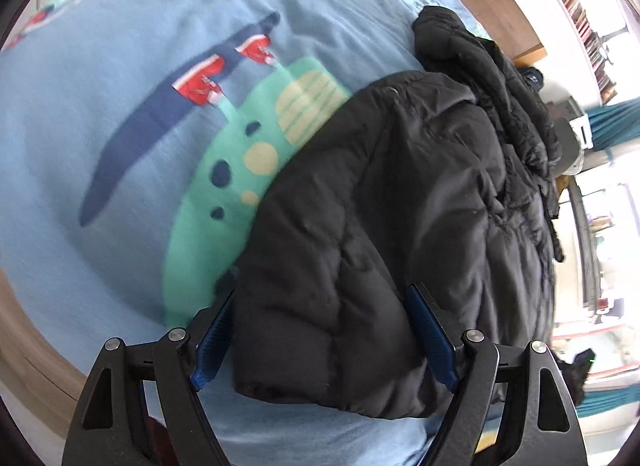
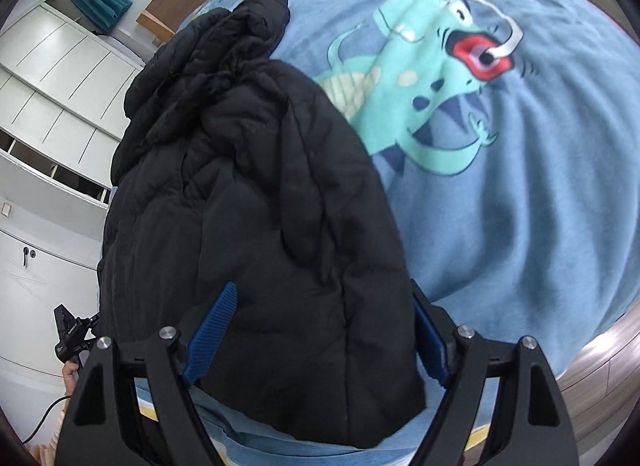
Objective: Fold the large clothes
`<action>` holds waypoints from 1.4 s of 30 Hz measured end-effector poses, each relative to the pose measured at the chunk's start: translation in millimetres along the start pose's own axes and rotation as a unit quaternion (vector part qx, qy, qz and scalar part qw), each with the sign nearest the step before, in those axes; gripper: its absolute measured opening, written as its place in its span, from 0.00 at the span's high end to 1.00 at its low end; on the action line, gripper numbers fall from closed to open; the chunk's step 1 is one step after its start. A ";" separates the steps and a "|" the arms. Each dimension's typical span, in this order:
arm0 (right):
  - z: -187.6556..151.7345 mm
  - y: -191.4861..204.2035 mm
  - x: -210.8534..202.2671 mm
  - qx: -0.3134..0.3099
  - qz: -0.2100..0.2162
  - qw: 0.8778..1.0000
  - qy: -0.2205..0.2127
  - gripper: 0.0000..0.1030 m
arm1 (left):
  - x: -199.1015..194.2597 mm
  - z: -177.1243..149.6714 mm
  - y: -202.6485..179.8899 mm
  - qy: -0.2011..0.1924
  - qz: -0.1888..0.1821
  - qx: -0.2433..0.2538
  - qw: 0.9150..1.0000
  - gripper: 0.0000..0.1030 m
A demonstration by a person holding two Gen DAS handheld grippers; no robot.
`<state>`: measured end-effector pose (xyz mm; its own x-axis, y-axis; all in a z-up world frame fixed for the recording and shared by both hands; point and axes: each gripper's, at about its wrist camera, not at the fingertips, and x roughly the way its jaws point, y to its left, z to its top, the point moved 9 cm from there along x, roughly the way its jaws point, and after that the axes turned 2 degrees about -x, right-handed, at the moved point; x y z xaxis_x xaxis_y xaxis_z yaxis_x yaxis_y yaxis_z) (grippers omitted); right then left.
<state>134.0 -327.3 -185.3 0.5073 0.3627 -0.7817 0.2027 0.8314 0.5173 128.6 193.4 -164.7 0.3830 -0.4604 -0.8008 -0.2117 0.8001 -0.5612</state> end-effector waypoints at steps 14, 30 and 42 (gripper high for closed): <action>-6.3 8.5 5.6 0.014 0.030 0.999 0.010 0.21 | 4.5 -12.0 -20.0 0.011 -0.043 0.015 0.999 0.37; -17.9 11.4 2.3 0.017 0.061 0.998 0.008 0.58 | 10.1 -25.1 -28.8 0.018 -0.039 0.030 0.999 0.59; -10.6 34.1 1.1 -0.019 0.058 0.998 -0.009 0.85 | -1.6 -26.1 -46.4 0.000 -0.049 0.052 0.997 0.88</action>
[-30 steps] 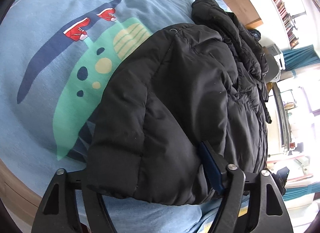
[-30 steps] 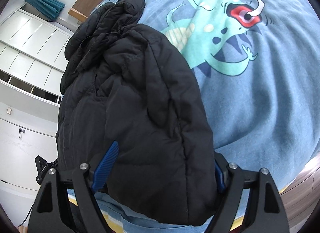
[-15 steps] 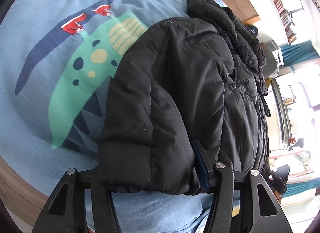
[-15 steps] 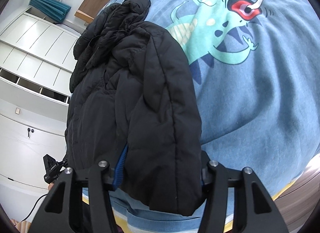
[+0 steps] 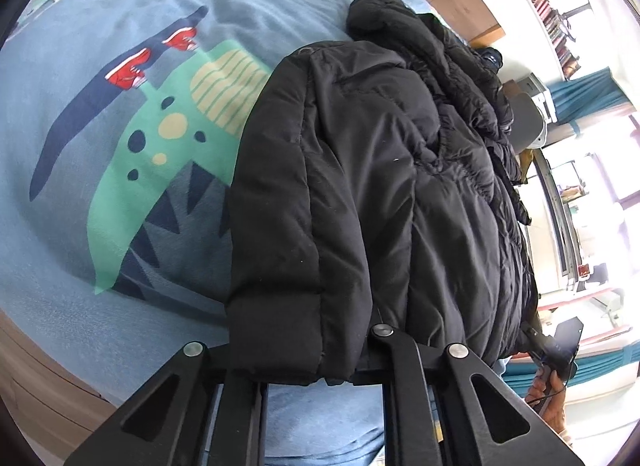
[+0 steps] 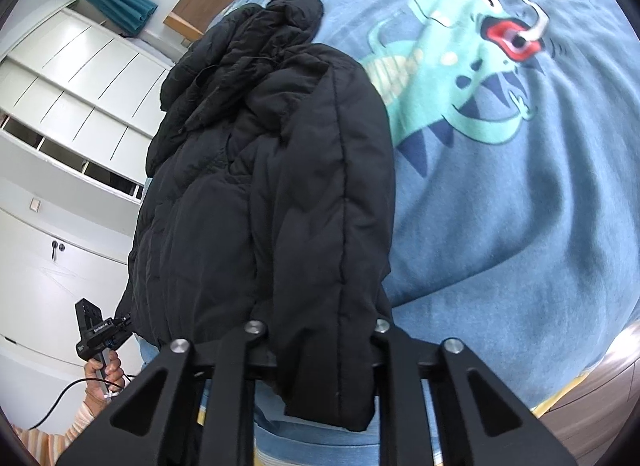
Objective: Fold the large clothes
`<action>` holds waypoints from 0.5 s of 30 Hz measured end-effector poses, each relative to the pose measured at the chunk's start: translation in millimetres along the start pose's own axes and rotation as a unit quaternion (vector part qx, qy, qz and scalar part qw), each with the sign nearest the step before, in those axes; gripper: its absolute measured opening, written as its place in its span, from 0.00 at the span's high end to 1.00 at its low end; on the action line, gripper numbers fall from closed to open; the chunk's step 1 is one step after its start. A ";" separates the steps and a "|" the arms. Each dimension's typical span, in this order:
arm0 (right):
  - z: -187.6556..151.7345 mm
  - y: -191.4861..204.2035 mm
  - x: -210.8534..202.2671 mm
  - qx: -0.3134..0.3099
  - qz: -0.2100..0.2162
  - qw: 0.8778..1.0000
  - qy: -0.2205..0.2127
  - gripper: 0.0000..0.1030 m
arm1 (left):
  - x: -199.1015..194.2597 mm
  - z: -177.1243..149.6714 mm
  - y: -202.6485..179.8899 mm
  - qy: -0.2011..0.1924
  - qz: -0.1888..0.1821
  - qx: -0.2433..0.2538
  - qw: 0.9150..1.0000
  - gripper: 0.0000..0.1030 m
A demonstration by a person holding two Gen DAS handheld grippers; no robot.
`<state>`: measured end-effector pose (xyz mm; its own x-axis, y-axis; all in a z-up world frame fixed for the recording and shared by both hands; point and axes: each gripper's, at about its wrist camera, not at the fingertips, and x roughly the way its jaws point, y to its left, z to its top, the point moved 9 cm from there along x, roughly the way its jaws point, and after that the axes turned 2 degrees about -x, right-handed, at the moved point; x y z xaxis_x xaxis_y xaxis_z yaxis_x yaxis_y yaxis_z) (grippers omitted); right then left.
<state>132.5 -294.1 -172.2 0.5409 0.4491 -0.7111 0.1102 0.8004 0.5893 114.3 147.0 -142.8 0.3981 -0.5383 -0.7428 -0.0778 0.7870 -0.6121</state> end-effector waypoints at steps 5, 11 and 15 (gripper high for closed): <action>14.3 16.3 -8.1 -0.012 0.014 1.000 -0.019 0.87 | -11.4 7.1 -19.4 -0.018 -0.005 0.019 1.000 0.90; 43.0 43.1 -23.5 -0.033 0.029 0.998 -0.047 0.87 | -35.2 34.0 -52.1 -0.053 -0.018 0.042 0.998 0.90; 69.9 61.0 -39.3 -0.039 0.045 0.995 -0.076 0.87 | -52.5 59.9 -76.1 -0.079 -0.031 0.055 0.995 0.91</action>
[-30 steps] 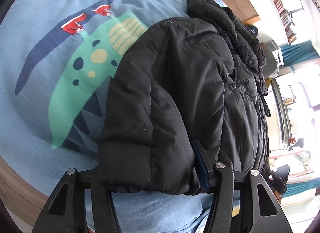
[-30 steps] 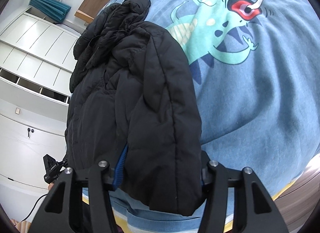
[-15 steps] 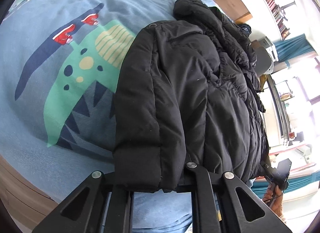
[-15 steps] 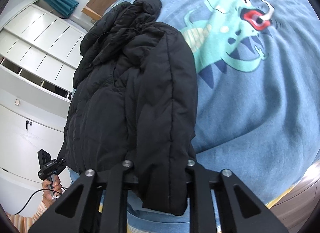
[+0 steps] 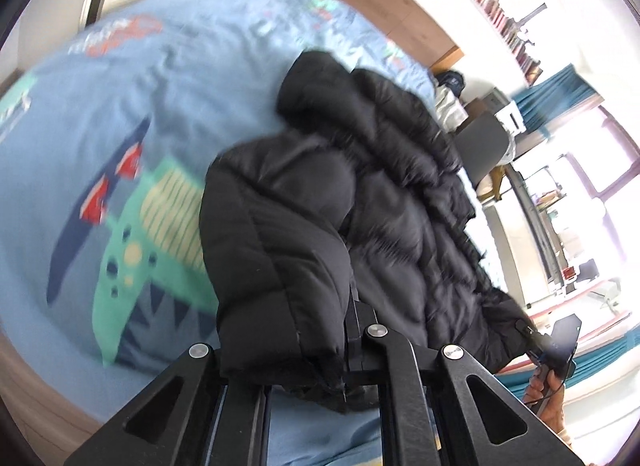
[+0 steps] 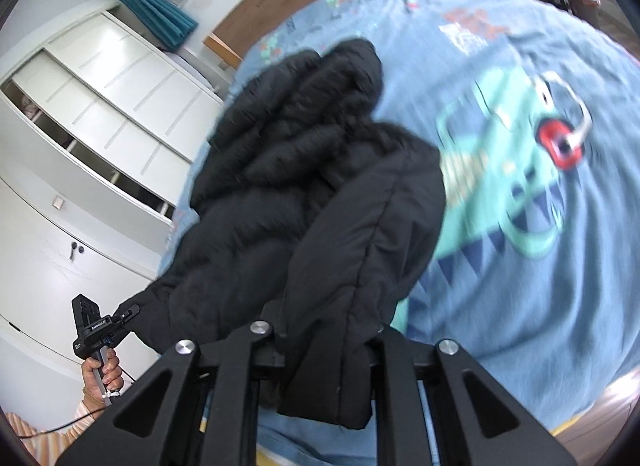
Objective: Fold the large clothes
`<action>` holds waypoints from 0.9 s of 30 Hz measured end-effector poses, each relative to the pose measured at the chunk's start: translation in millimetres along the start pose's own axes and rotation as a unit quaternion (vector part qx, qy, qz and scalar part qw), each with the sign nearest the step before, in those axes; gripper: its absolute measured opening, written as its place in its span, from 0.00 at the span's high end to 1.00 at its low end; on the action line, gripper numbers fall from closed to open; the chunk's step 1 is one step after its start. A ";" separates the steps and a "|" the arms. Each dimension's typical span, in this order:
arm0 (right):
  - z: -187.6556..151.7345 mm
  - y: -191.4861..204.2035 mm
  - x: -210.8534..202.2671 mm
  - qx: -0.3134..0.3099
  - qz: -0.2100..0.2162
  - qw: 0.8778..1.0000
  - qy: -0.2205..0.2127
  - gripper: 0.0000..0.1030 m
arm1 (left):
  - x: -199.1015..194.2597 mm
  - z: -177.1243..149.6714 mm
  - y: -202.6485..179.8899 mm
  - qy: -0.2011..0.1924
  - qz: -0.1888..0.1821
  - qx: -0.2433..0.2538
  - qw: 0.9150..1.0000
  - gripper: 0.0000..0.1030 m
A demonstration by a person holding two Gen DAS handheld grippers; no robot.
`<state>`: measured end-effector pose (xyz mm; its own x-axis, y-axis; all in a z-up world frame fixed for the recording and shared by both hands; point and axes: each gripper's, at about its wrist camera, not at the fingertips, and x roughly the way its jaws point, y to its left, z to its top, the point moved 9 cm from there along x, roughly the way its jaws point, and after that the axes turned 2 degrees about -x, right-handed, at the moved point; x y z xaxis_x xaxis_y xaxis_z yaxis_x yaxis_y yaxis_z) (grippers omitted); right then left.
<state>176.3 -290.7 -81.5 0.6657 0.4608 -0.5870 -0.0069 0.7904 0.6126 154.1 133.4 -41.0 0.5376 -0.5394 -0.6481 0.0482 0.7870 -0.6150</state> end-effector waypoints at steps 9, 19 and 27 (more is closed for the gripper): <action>112.0 27.6 -24.9 0.019 0.024 0.996 -0.088 0.87 | -18.0 102.7 -34.5 -0.061 -0.042 -0.003 0.997 0.90; 272.3 32.6 5.4 0.060 0.015 0.986 -0.155 0.87 | 12.1 264.0 -75.3 -0.127 -0.048 -0.004 0.991 0.90; 364.3 -16.2 103.4 0.119 -0.026 0.982 -0.141 0.87 | 116.3 362.6 -70.1 -0.115 0.000 -0.022 0.993 0.90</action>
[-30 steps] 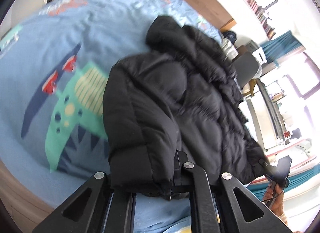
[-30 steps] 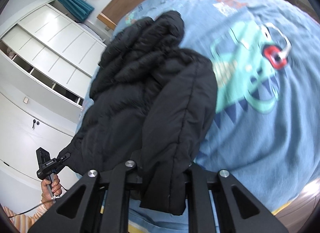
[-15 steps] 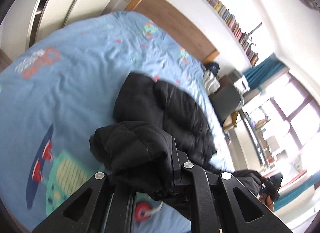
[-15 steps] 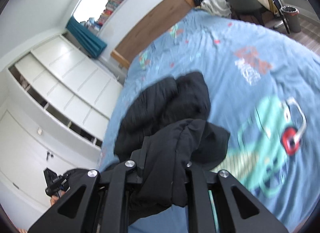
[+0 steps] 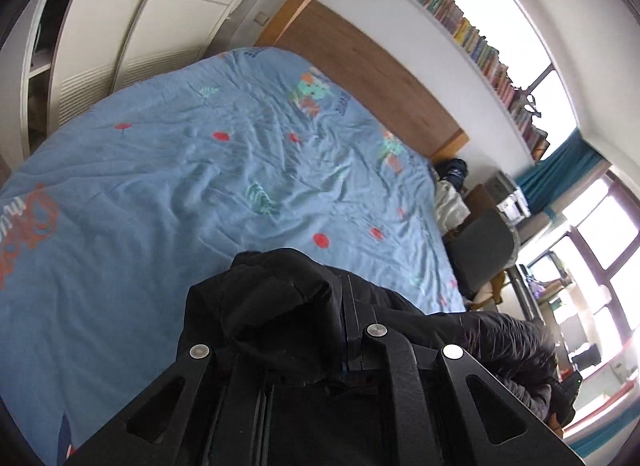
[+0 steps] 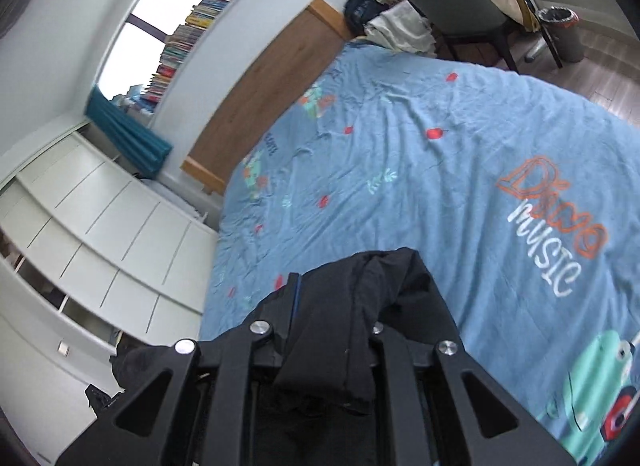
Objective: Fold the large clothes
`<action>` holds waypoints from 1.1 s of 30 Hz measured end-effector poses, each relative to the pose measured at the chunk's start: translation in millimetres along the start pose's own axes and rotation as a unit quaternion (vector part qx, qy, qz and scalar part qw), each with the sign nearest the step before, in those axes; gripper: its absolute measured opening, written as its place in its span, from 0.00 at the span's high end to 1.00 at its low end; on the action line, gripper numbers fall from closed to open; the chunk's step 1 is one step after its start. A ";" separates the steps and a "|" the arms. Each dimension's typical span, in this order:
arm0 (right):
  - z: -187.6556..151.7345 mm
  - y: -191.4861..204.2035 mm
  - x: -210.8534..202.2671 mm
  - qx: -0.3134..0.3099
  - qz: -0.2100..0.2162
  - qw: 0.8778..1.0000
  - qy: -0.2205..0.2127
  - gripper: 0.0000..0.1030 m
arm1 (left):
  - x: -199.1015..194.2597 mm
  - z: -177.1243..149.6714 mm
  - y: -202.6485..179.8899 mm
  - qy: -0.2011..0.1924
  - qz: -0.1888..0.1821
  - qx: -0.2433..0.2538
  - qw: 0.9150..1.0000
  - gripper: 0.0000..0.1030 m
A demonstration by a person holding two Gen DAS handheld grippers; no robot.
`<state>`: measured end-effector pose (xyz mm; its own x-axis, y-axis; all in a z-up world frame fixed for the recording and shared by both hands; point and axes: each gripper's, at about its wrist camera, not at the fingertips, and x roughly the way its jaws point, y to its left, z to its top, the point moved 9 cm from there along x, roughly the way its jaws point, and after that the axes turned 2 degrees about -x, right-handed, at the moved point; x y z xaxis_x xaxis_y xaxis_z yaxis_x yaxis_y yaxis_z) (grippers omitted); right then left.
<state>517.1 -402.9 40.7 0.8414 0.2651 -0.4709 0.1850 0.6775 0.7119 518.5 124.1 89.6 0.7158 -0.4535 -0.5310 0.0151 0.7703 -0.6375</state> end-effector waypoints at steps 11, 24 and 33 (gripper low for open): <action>-0.5 -83.1 133.7 0.074 -0.080 0.992 0.061 0.83 | 162.7 -8.9 67.1 0.069 0.061 -0.061 0.994 0.85; 5.1 -86.6 142.7 0.123 -0.025 0.991 0.038 0.28 | 161.4 3.9 68.7 0.071 -0.013 -0.149 0.986 0.55; 41.5 -35.2 73.1 0.048 -0.034 0.998 0.002 0.27 | 92.1 47.5 36.0 0.014 0.016 -0.106 0.994 0.48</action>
<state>593.1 -435.9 2.8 0.8235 0.2237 -0.5213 0.2892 0.6250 0.7251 618.1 131.3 44.2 0.6944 -0.4450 -0.5655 -0.1562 0.6739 -0.7221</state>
